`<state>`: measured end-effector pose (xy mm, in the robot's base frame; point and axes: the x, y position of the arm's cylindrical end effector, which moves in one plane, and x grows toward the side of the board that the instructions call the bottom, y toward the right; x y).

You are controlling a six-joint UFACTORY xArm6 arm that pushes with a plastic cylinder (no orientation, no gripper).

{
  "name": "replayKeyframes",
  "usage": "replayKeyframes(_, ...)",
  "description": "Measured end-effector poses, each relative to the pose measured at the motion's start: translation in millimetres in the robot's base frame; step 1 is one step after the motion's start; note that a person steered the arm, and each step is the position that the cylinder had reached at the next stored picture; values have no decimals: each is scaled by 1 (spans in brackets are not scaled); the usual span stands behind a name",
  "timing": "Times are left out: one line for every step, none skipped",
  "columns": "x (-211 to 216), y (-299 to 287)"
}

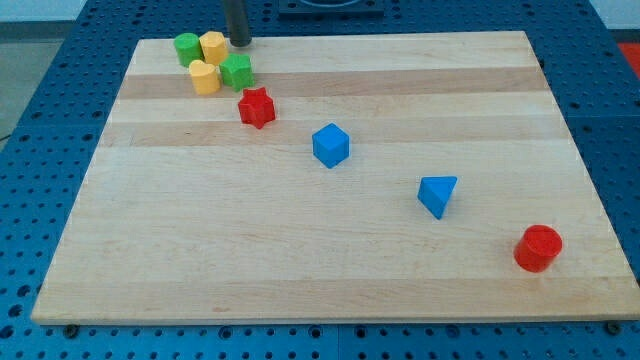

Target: Place the green star in between the red star and the yellow heart

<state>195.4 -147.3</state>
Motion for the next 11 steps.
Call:
replayKeyframes(22, -34)
replayKeyframes(43, -59)
replayKeyframes(43, -33)
replayKeyframes(45, 0)
replayKeyframes(54, 20)
replayKeyframes(56, 30)
replayKeyframes(88, 22)
replayKeyframes(89, 25)
replayKeyframes(87, 48)
replayKeyframes(109, 50)
replayKeyframes(118, 50)
